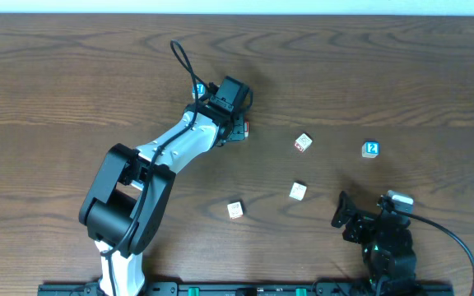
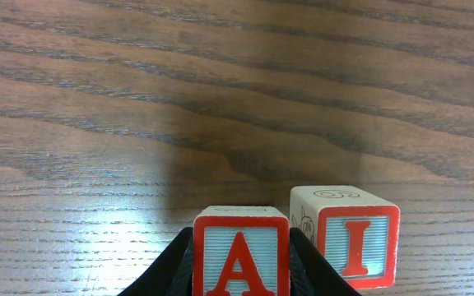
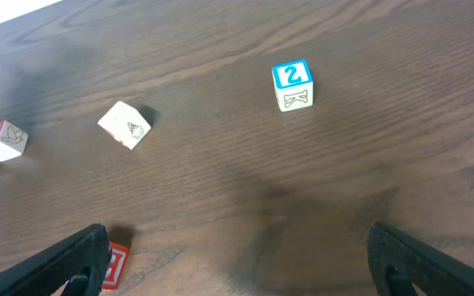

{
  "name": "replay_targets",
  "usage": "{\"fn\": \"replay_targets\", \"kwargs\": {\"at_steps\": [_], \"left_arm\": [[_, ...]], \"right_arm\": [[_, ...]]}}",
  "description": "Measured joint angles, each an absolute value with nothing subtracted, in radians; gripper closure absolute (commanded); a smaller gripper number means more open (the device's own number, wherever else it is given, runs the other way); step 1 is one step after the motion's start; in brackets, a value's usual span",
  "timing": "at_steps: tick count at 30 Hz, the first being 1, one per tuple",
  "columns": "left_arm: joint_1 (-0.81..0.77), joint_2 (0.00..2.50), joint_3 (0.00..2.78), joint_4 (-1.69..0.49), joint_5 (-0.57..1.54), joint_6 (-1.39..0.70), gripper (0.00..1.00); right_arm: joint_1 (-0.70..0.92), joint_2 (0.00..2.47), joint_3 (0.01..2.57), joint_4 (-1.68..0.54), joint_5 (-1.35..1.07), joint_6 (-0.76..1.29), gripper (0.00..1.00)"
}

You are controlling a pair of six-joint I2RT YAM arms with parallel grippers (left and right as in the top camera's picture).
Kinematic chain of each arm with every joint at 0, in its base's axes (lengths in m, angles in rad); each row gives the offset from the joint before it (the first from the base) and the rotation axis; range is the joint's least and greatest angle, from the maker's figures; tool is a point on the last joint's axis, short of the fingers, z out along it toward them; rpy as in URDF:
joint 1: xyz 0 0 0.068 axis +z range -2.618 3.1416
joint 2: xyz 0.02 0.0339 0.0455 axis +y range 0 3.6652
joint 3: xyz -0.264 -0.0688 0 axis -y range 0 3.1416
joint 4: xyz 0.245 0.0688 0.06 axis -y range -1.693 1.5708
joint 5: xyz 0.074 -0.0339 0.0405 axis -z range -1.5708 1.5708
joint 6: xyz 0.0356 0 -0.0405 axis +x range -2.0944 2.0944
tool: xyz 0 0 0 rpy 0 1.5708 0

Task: Spell out Ai2
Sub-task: 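Carry the 'A' block and lower it left of the 'I' block, then open the left gripper to release the 'A' block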

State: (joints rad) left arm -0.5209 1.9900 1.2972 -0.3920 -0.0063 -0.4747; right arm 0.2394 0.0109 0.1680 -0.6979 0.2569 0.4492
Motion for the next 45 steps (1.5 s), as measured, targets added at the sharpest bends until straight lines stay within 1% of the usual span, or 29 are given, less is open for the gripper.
{"fn": "replay_targets", "kwargs": {"at_steps": [3,4,14,17,20,21,32,40,45], "left_arm": [[-0.521,1.99,1.298,-0.392,-0.007,-0.474,0.82],[-0.521,1.99,1.298,-0.392,-0.007,-0.474,0.78],[-0.521,1.99,1.297,-0.392,-0.006,-0.474,0.75],[-0.521,1.99,1.298,-0.392,-0.006,-0.474,0.69],[-0.521,1.99,1.298,-0.392,-0.006,-0.474,0.68],[-0.521,1.99,1.298,-0.392,-0.006,-0.474,0.64],[-0.521,1.99,1.297,-0.391,-0.007,-0.472,0.63],[-0.521,1.99,1.298,-0.343,-0.031,-0.447,0.57],[-0.521,1.99,1.298,-0.293,-0.05,-0.419,0.56]], "right_arm": [[0.239,0.011,0.168,-0.698,0.257,0.449,0.01],[0.24,0.011,0.168,-0.698,0.257,0.449,0.01],[0.239,0.011,0.168,-0.698,0.257,0.449,0.01],[0.239,0.011,0.168,-0.698,0.257,0.449,0.01],[0.239,0.011,0.168,-0.698,0.257,0.449,0.01],[0.239,0.011,0.168,-0.698,0.257,0.449,0.01],[0.239,0.011,0.168,-0.698,0.257,0.449,0.01],[0.239,0.011,0.168,-0.698,0.257,0.449,0.01],[0.239,0.011,0.168,-0.698,0.257,0.449,0.01]]}}
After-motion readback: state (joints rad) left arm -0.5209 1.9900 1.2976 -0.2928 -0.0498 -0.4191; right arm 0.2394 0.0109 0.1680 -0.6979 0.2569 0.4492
